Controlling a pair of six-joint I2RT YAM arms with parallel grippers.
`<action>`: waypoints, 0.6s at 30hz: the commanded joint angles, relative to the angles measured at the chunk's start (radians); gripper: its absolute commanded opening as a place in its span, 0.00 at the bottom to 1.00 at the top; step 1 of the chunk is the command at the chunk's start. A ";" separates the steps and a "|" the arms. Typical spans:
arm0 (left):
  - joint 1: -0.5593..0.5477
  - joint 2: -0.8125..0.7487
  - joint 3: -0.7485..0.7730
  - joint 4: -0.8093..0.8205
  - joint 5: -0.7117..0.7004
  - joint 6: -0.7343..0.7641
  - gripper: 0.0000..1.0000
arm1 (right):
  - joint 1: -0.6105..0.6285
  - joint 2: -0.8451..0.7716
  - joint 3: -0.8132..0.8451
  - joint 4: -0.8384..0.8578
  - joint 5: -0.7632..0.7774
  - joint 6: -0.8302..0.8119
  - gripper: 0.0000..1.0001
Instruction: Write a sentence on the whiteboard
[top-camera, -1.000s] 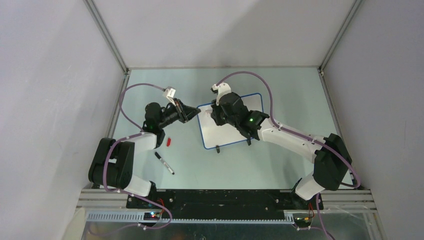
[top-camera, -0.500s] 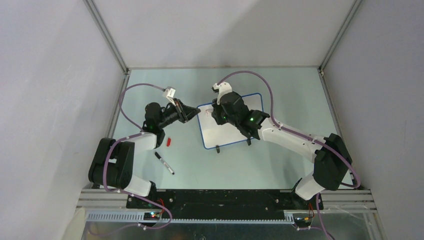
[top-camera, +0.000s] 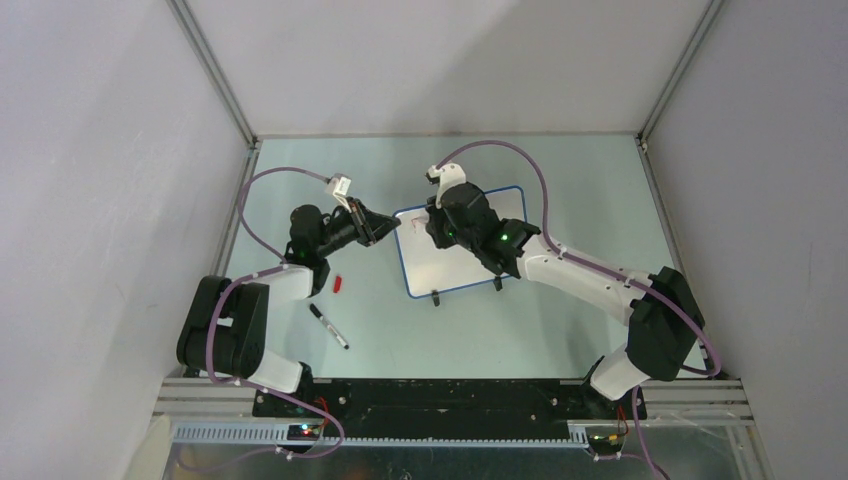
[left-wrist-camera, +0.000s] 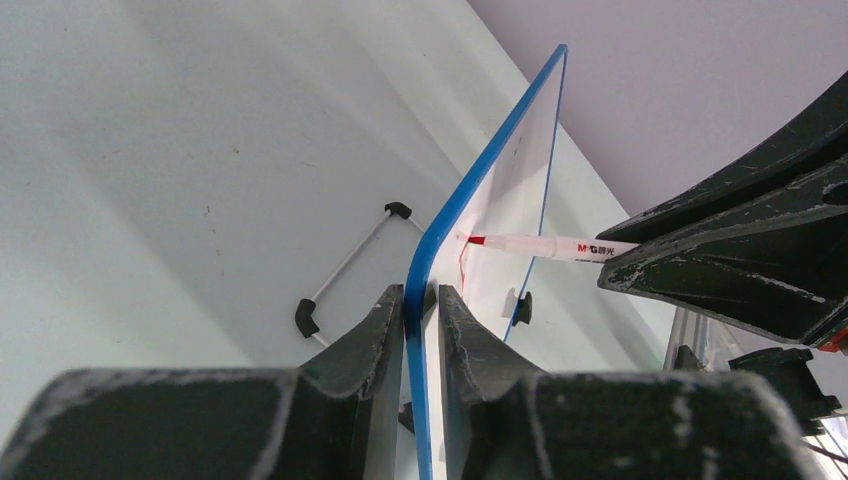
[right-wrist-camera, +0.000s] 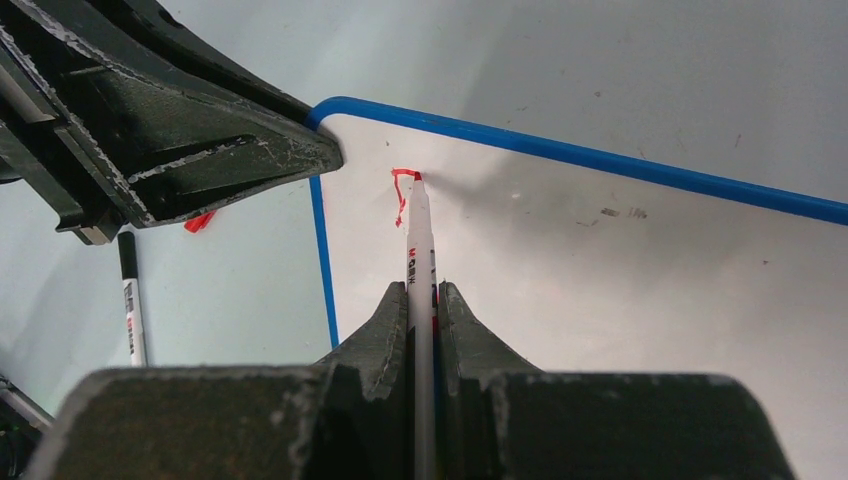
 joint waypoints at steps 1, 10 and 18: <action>0.001 -0.040 -0.003 0.016 0.015 0.021 0.22 | -0.019 -0.030 0.030 -0.004 0.060 0.002 0.00; 0.001 -0.041 -0.003 0.015 0.014 0.023 0.22 | -0.022 -0.045 0.009 -0.006 0.055 0.005 0.00; 0.001 -0.049 -0.004 0.009 0.012 0.029 0.21 | -0.024 -0.050 -0.020 -0.010 0.048 0.013 0.00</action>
